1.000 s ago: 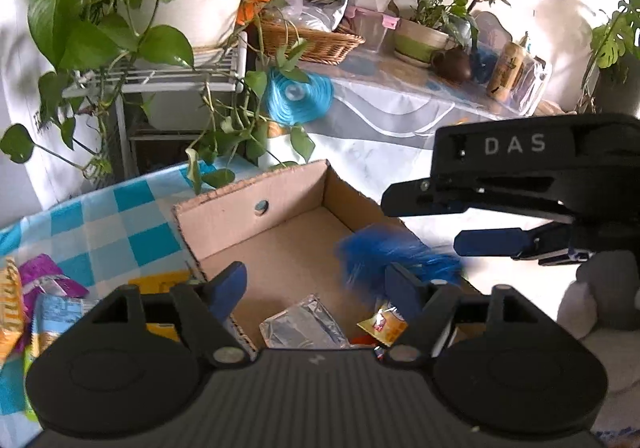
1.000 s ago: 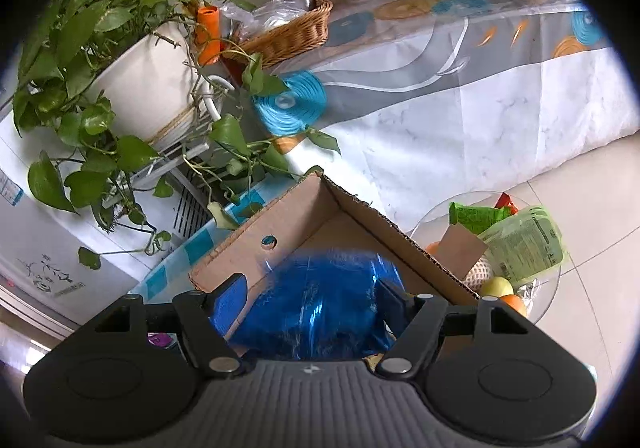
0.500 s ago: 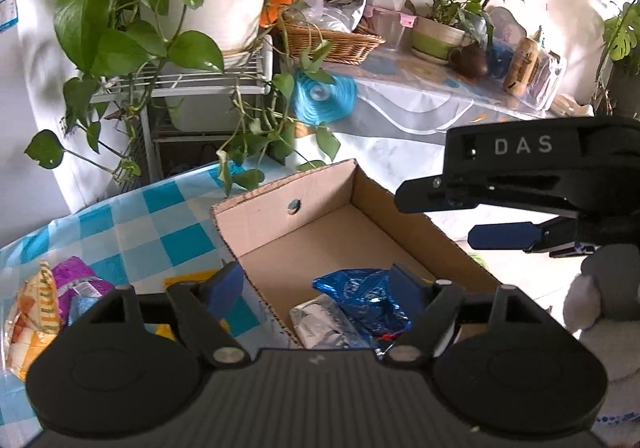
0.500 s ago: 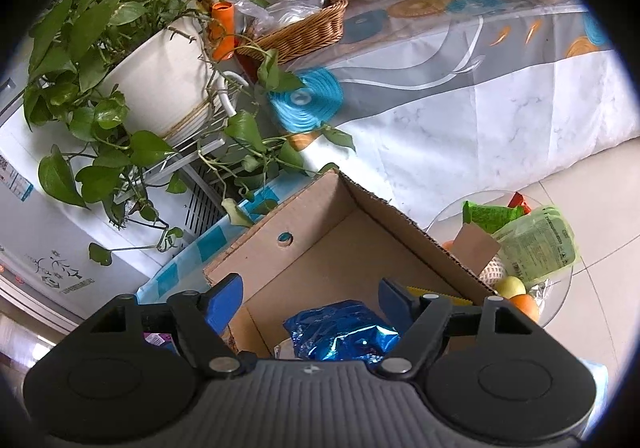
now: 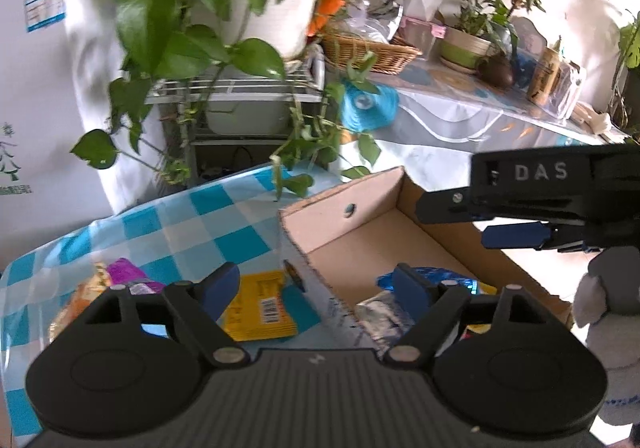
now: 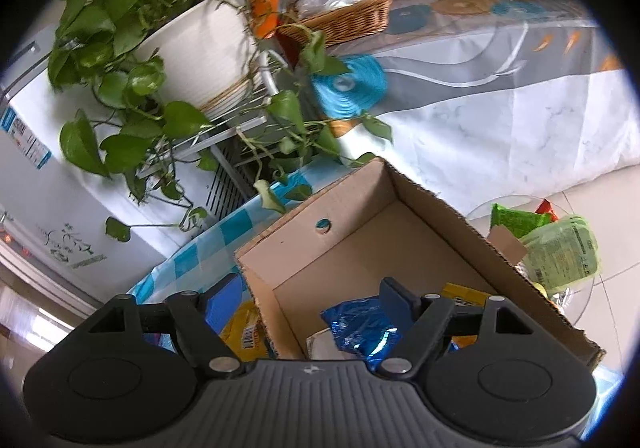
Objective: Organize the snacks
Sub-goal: 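Move both open tools back from the box over the snack packs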
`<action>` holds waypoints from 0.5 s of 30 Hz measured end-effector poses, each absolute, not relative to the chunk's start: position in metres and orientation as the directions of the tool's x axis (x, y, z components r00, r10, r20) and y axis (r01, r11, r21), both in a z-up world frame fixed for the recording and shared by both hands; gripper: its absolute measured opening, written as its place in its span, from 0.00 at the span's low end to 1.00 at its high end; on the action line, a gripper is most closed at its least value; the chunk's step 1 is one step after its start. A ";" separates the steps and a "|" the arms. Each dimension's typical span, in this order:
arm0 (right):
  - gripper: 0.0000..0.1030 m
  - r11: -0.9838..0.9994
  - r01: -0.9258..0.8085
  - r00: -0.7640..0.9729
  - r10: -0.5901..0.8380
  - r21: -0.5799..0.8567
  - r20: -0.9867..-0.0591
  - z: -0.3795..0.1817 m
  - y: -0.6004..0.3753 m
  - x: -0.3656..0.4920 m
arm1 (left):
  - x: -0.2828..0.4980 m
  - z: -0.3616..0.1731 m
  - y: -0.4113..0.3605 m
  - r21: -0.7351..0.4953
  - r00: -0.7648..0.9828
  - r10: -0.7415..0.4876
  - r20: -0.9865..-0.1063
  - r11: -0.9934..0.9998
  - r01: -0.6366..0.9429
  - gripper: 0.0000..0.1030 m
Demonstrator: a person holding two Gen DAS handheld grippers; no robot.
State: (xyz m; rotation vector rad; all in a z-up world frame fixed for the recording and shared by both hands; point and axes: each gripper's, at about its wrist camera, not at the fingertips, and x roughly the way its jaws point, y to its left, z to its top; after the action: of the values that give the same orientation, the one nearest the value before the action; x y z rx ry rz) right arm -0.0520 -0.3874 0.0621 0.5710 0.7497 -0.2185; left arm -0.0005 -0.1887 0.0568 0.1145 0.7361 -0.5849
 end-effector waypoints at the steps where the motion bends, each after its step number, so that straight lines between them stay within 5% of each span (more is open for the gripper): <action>1: 0.79 0.831 0.377 0.719 0.016 0.409 -0.695 0.062 -0.385 -0.051 | 0.002 0.057 -0.182 -0.106 0.591 -0.461 -0.662 0.838 0.535 0.82; 15: 0.80 0.875 0.252 0.716 0.119 0.413 -0.688 0.061 -0.346 -0.029 | 0.049 0.069 -0.069 -0.140 0.665 -0.375 -0.646 0.914 0.380 0.83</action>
State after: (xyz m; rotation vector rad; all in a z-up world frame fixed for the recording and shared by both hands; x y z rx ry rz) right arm -0.0287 -0.3462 0.0609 0.5124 0.7780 -0.0772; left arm 0.0490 -0.0693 0.0692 0.0069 0.7281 -0.4261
